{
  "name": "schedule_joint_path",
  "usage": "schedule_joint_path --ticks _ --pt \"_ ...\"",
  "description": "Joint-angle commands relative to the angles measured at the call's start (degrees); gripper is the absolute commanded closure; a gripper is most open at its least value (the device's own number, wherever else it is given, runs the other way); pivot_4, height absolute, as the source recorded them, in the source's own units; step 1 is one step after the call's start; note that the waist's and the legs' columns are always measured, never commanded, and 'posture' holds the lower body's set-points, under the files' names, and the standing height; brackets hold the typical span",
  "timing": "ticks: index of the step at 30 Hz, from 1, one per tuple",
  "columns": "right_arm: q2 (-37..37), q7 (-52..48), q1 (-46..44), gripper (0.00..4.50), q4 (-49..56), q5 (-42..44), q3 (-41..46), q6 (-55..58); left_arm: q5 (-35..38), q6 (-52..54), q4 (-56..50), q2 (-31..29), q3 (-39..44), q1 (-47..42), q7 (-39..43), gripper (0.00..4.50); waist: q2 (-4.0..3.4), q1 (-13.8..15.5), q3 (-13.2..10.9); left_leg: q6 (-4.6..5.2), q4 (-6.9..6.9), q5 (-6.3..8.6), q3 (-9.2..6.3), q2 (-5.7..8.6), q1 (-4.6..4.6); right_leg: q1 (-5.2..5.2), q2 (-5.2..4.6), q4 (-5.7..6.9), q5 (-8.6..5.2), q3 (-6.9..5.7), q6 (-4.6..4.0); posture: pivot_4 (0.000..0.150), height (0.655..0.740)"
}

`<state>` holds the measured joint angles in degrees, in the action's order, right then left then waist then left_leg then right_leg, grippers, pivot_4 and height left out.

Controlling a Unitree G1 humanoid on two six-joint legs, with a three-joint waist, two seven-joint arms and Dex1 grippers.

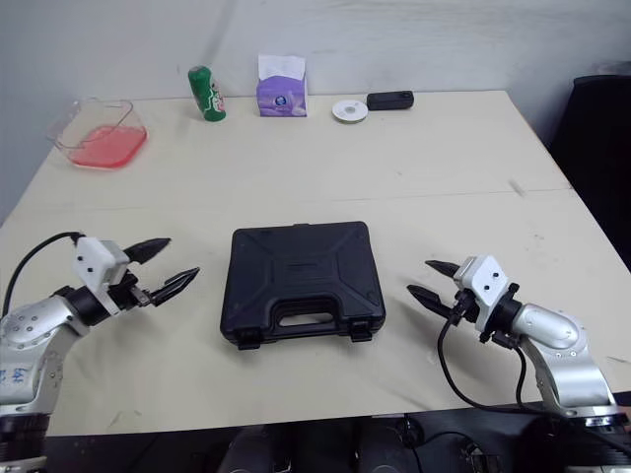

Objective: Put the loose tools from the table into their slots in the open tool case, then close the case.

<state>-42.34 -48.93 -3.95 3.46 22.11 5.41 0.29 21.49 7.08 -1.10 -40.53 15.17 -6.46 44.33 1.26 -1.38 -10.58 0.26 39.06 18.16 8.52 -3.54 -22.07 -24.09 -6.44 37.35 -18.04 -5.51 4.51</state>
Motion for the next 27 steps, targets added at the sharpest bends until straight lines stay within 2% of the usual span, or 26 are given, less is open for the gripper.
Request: schedule_joint_path --ticks 1,2,4,5,12,16,23,27 --pt "0.0 -0.7 0.5 4.14 3.0 0.5 1.8 0.4 -1.2 -0.5 1.6 -0.5 -0.5 -1.8 0.8 2.76 0.0 -0.2 0.0 0.0 -0.01 0.0 0.0 -0.03 0.0 0.0 0.0 -0.02 0.0 0.01 0.0 0.15 0.74" --pt "0.0 -0.7 0.5 4.5 3.2 0.4 1.9 0.6 -1.4 -0.5 2.1 -0.5 -0.9 -2.6 1.0 3.19 0.0 -0.2 0.0 -0.01 -0.02 0.0 0.0 -0.03 0.0 0.0 0.0 -0.02 0.0 0.0 0.0 0.15 0.74" --pt "0.1 -0.7 0.4 4.5 3.5 0.4 1.9 1.0 -1.7 -0.1 3.1 -0.3 -1.6 -4.0 1.1 4.13 0.0 -0.1 0.0 -0.01 -0.02 0.0 -0.01 -0.05 -0.01 -0.01 0.01 -0.03 0.0 -0.02 0.0 0.15 0.74" --pt "0.2 -0.7 0.4 4.5 3.6 0.3 1.8 1.2 -1.9 0.0 3.7 -0.1 -2.0 -4.8 1.1 4.45 0.0 -0.1 0.0 -0.01 -0.01 0.0 -0.01 -0.02 -0.01 -0.01 0.04 -0.02 0.0 -0.02 0.0 0.15 0.74" --pt "-0.7 -2.9 0.8 4.5 4.6 0.0 0.7 2.2 -3.9 0.0 10.2 1.0 -6.3 -13.2 3.0 4.45 0.0 0.3 0.0 0.01 0.02 0.0 -0.01 0.02 -0.02 0.0 0.11 -0.01 0.0 -0.04 0.0 0.15 0.74" --pt "-2.9 -6.7 4.5 4.5 8.5 1.1 -0.5 5.9 -6.5 -1.9 19.9 3.3 -9.1 -21.9 3.4 4.45 0.0 1.3 0.0 0.01 0.06 0.0 0.0 0.01 -0.02 -0.01 0.22 0.0 0.0 -0.05 0.01 0.15 0.74" --pt "-3.7 -9.3 8.9 4.5 11.7 0.1 -1.5 8.1 -11.4 -6.4 38.8 7.7 -13.2 -33.5 4.5 4.45 0.04 1.4 0.0 0.05 0.08 -0.02 0.01 0.24 -0.03 0.0 0.2 0.03 0.01 -0.06 0.03 0.15 0.74" --pt "-4.9 -12.5 11.6 4.5 13.0 -1.4 -5.8 9.6 -13.3 -10.3 48.6 10.4 -14.9 -38.4 6.5 4.45 0.05 1.4 0.0 0.06 0.08 -0.03 -0.03 0.42 -0.06 0.0 0.19 0.01 0.01 -0.09 0.04 0.15 0.74"
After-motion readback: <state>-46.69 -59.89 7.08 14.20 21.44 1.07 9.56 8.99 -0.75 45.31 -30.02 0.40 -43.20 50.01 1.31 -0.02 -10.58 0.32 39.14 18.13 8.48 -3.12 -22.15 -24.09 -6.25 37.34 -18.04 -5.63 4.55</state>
